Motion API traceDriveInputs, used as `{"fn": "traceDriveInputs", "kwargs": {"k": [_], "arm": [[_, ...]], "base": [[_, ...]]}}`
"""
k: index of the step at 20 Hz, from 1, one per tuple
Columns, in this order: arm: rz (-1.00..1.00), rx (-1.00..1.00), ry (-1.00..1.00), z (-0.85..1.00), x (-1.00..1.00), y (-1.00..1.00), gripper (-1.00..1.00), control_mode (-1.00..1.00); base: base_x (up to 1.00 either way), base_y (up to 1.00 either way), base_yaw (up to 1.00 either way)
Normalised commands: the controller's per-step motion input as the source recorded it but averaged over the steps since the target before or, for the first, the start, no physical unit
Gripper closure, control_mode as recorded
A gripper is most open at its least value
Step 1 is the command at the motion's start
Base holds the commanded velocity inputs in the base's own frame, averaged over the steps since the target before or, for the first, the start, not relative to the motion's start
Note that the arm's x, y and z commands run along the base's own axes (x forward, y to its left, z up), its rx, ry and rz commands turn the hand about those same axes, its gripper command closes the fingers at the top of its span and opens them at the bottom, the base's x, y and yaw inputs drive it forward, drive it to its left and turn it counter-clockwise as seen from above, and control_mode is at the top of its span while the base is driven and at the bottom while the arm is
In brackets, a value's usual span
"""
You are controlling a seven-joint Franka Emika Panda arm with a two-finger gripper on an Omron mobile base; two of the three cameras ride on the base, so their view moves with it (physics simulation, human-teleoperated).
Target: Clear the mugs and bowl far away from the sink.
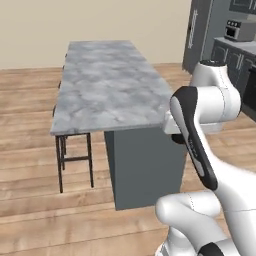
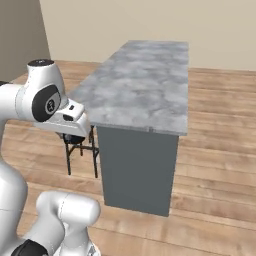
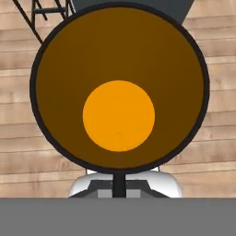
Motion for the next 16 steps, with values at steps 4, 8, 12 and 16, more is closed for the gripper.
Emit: {"fn": "traceDriveInputs", "kwargs": {"k": [4,8,12,16], "arm": [[0.0,0.0,0.0,0.0,0.0,0.0,1.0,1.0],[0.0,0.0,0.0,0.0,0.0,0.0,1.0,1.0],[0.0,0.0,0.0,0.0,0.0,0.0,1.0,1.0],[0.0,0.0,0.0,0.0,0.0,0.0,1.0,1.0]], "base": [[1.0,0.08,0.0],[1.0,0.09,0.0],[1.0,0.4,0.0],[0.86,0.29,0.08]]}}
